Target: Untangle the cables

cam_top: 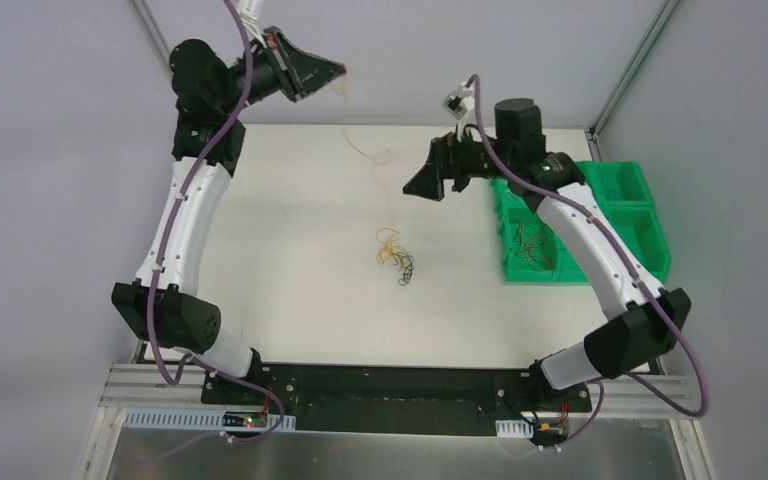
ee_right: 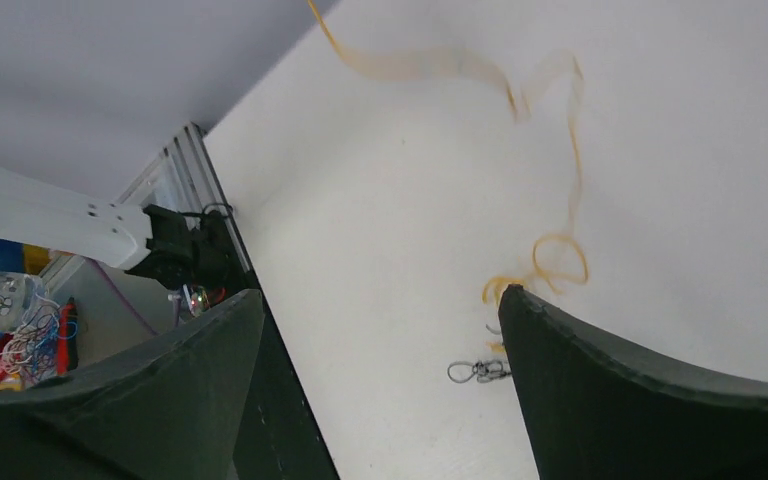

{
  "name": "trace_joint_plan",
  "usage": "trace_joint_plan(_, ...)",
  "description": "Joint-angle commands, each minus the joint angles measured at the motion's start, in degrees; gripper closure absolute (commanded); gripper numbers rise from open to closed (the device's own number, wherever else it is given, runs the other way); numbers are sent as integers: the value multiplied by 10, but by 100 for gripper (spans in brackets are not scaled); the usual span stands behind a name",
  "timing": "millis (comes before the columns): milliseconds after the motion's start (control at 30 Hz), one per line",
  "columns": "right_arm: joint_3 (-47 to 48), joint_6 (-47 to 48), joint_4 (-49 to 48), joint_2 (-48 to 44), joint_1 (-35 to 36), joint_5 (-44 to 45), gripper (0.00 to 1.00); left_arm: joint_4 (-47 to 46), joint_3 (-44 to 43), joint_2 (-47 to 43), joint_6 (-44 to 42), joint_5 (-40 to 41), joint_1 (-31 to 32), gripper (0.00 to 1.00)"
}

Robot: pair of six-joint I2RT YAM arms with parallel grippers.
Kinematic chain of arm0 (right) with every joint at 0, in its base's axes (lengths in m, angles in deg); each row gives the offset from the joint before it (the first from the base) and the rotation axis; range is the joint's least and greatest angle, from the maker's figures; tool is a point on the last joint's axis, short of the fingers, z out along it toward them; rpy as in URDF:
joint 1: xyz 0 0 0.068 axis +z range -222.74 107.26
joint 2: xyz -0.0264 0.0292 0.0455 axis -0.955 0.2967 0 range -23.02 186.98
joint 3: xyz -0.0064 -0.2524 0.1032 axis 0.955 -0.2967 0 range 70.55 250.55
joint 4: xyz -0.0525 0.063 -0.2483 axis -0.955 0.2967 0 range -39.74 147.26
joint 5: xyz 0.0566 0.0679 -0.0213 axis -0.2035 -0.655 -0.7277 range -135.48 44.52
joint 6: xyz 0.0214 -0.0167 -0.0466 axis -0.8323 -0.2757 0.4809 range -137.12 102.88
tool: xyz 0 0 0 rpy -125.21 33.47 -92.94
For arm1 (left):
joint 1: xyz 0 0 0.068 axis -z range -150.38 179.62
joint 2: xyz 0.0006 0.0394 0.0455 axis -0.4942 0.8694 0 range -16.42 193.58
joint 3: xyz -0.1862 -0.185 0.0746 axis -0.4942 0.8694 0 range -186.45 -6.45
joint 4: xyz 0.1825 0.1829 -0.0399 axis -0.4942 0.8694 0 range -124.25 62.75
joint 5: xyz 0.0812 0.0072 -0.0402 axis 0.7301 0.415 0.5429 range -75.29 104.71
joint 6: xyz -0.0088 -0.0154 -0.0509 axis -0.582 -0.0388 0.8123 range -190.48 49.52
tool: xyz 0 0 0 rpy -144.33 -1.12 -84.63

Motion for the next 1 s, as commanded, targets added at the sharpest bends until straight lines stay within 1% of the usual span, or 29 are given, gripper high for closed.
trace_joint_plan(0,73,-12,-36,-58,11,-18,8,-43,14,-29,34,-117,64,100)
trace_joint_plan(100,93,-12,-74,-77,16,-2,5,-53,13,-9,72,-150,97,100)
trace_joint_plan(267,97,-34,-121,-103,26,-39,4,-154,1,33,187,-195,134,100)
trace_joint_plan(367,90,-21,-121,-104,44,-27,4,-168,-11,43,198,-211,151,100)
trace_joint_plan(467,92,-11,-125,-99,54,2,4,-171,-12,48,207,-225,168,100)
trace_joint_plan(567,95,6,-127,-98,61,20,7,-172,-2,45,210,-229,179,100)
trace_joint_plan(700,82,34,-136,-107,67,50,20,-171,5,43,215,-229,186,100)
trace_joint_plan(767,77,65,-119,-118,68,50,25,-171,7,44,221,-227,186,100)
trace_joint_plan(900,52,130,-57,-172,68,48,26,-164,11,42,215,-225,186,100)
trace_joint_plan(967,20,130,-47,-211,68,52,26,-162,15,42,212,-224,186,100)
